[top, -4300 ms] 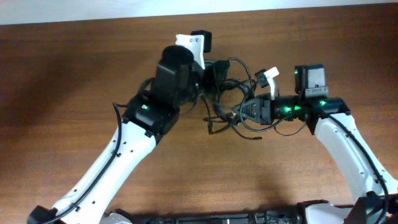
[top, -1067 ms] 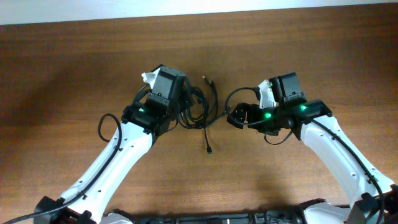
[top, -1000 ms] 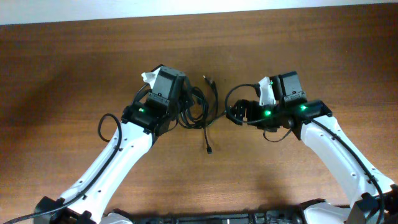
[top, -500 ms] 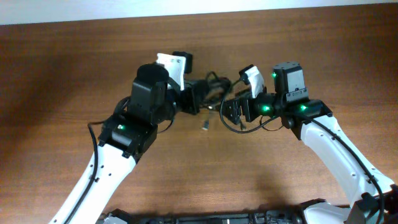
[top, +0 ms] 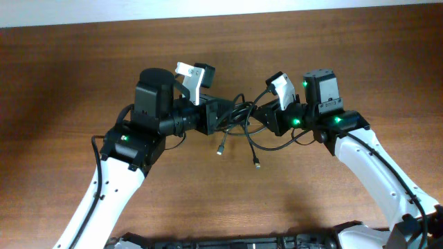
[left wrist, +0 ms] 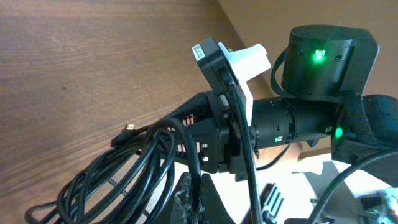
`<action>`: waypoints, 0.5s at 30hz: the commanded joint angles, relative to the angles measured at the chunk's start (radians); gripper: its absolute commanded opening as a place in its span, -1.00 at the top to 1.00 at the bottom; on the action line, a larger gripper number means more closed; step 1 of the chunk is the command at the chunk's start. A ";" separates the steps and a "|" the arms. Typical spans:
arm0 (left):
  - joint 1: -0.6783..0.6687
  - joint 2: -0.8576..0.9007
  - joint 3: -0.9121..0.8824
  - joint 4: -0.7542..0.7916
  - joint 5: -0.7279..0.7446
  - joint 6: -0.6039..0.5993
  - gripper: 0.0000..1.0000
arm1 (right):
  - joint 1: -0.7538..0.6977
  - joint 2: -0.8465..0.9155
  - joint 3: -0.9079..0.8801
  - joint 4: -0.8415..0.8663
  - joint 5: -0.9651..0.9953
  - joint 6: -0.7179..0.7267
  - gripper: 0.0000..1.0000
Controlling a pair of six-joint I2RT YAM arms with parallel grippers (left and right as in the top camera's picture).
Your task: Untangle cables
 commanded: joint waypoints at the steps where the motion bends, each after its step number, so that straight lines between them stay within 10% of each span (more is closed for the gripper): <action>1: -0.008 -0.019 0.021 0.001 0.063 -0.029 1.00 | 0.004 -0.002 0.003 0.005 -0.009 -0.007 0.26; 5: -0.010 -0.019 0.021 -0.003 0.063 -0.029 1.00 | 0.004 -0.002 0.003 0.005 -0.102 -0.007 -0.16; 10: -0.010 -0.019 0.021 -0.003 0.064 -0.029 1.00 | 0.005 -0.002 0.003 0.087 -0.290 -0.013 -0.17; 12: -0.010 -0.019 0.021 -0.003 0.068 -0.029 1.00 | 0.005 -0.002 0.003 0.108 -0.324 -0.087 0.23; 13: -0.013 -0.019 0.021 -0.006 0.071 -0.029 1.00 | 0.004 -0.002 0.003 0.109 -0.323 -0.086 0.78; 15: -0.019 -0.019 0.021 -0.006 0.068 -0.028 1.00 | 0.004 -0.002 0.003 0.101 -0.324 -0.085 0.92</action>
